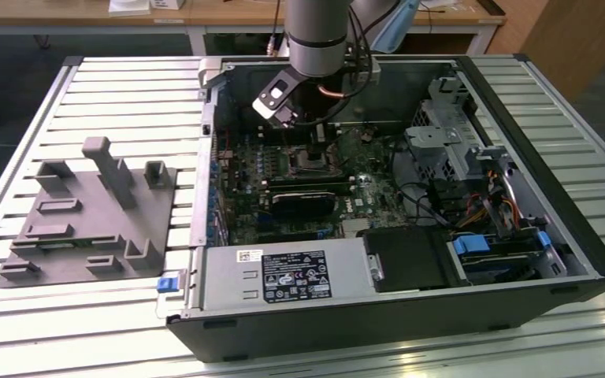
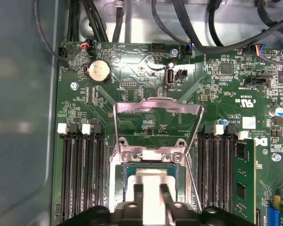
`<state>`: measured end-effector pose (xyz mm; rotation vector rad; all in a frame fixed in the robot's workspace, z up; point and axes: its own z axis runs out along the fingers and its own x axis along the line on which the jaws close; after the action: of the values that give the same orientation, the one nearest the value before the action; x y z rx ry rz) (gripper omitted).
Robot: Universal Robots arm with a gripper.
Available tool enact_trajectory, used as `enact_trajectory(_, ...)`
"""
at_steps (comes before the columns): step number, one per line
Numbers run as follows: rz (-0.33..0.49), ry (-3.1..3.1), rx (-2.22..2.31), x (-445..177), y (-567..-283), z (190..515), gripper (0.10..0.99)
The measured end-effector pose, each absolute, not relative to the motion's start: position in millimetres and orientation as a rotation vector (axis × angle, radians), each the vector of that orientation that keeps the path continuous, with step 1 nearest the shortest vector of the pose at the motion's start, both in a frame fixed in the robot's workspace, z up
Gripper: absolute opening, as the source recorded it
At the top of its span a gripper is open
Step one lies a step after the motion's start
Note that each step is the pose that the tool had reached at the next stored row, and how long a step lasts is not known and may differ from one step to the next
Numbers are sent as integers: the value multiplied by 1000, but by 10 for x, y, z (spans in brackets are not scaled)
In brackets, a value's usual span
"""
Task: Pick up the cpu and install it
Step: 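Place the cpu into insertion slot, then close the cpu cover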
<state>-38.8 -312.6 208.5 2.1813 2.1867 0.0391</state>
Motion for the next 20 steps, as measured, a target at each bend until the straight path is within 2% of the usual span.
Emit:
enact_trajectory(2, 39, 2187, 2181, -387, -3126, 2097, 176)
enact_trajectory(3, 39, 2187, 2181, -387, -3126, 2103, 176)
enact_trajectory(4, 39, 2187, 2181, -387, -3126, 2106, 118)
enact_trajectory(5, 39, 2187, 2181, -387, -3126, 2110, 106)
enact_trajectory(20, 39, 2187, 2181, -387, -3126, 2174, 106)
